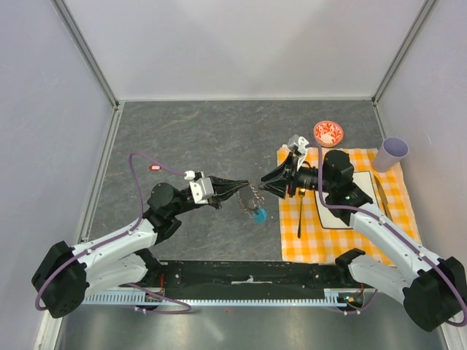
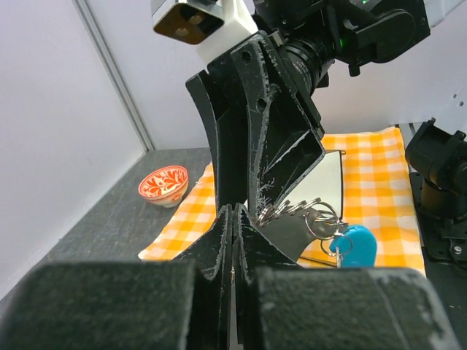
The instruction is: Put the keys on the keyring
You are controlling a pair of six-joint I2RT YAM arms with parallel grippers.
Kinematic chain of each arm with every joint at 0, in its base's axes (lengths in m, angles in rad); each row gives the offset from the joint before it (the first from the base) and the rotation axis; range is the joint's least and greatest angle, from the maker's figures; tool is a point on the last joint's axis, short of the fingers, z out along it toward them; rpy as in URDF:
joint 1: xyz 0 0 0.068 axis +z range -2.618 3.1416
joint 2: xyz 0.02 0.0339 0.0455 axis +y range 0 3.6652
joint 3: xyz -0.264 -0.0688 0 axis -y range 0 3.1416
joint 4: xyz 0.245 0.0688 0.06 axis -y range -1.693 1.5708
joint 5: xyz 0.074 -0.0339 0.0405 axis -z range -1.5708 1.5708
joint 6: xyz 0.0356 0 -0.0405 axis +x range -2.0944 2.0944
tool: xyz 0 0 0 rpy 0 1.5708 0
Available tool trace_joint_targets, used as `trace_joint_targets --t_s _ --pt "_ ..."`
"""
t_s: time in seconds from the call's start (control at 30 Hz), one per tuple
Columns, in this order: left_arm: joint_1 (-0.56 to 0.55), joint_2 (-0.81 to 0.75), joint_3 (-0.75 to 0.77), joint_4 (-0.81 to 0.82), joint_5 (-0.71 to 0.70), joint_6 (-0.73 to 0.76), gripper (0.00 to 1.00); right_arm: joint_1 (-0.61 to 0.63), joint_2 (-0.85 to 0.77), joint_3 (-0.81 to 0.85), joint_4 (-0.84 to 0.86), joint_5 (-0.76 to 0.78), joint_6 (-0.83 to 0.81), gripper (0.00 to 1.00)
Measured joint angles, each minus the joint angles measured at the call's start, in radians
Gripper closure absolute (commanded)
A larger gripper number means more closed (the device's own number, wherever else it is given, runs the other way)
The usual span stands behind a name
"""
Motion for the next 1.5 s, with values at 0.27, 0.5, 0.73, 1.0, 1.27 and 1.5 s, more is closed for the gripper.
trace_joint_targets --t_s 0.27,0.5,0.73,1.0,1.27,1.5 --pt "0.0 0.0 0.0 0.012 0.015 -0.005 0.98 0.003 -0.025 -0.058 0.191 -0.036 -0.006 0.56" --pt "0.0 0.0 0.0 0.019 0.034 -0.012 0.98 0.03 0.02 -0.058 0.328 -0.064 -0.002 0.56" --pt "0.0 0.013 -0.02 0.064 0.04 -0.018 0.98 0.067 0.077 -0.058 0.356 -0.083 -0.013 0.57" --pt "0.0 0.035 -0.052 0.134 0.04 -0.042 0.98 0.091 0.098 -0.074 0.367 -0.096 -0.027 0.6" --pt "0.0 0.04 -0.064 0.146 0.037 -0.047 0.98 0.125 0.114 -0.075 0.419 -0.135 -0.01 0.69" --pt "-0.001 0.038 -0.077 0.154 0.034 -0.056 0.98 0.127 0.115 -0.075 0.423 -0.132 -0.012 1.0"
